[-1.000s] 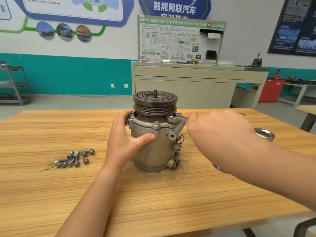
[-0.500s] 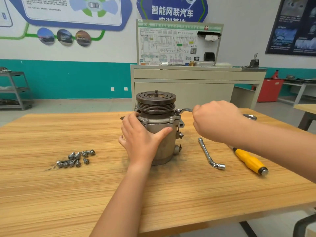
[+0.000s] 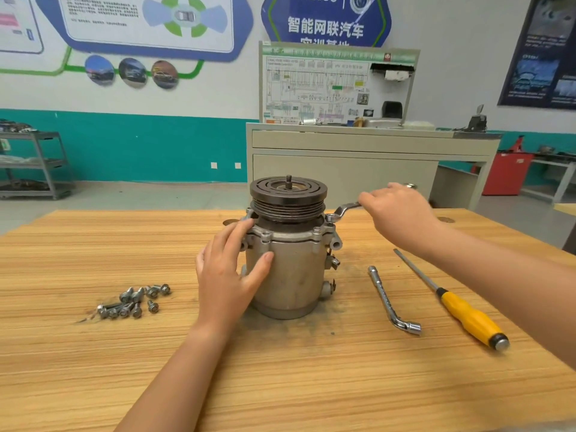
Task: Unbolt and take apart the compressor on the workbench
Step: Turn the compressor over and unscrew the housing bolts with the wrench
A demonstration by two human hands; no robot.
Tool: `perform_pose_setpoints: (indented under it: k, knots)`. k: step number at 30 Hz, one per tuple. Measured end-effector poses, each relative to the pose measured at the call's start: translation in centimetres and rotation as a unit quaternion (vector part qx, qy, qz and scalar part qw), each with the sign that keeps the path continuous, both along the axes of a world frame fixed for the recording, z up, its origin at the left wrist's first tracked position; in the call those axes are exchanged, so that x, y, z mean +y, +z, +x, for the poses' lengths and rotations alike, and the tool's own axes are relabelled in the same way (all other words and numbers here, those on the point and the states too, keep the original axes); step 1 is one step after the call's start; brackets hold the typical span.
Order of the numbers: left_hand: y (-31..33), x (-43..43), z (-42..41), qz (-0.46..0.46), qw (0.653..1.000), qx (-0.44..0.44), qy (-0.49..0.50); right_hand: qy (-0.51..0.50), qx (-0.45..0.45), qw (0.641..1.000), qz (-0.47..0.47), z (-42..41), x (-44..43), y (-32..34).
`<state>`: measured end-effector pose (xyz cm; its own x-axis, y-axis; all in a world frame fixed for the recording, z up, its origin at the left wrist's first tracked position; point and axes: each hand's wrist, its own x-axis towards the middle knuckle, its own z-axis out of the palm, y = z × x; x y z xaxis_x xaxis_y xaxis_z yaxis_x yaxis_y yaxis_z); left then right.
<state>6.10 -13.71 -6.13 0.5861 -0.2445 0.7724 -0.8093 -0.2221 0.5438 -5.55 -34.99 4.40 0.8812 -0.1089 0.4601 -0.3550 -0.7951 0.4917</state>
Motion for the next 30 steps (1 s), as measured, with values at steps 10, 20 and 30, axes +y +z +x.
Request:
perform_pose_setpoints:
  k: [10, 20, 30]
  knots:
    - [-0.4, 0.1, 0.2, -0.010, 0.995, 0.047, -0.083, 0.001, -0.117, 0.989, 0.091, 2.3, 0.2, -0.4]
    - [-0.7, 0.3, -1.8, 0.033, 0.999, 0.035, -0.018, -0.047, -0.049, 0.967, 0.244, -5.8, 3.7, -0.7]
    - [-1.0, 0.3, -1.5, 0.015, 0.997, 0.052, -0.047, -0.094, 0.014, 0.979, 0.179, -4.3, 5.5, 0.9]
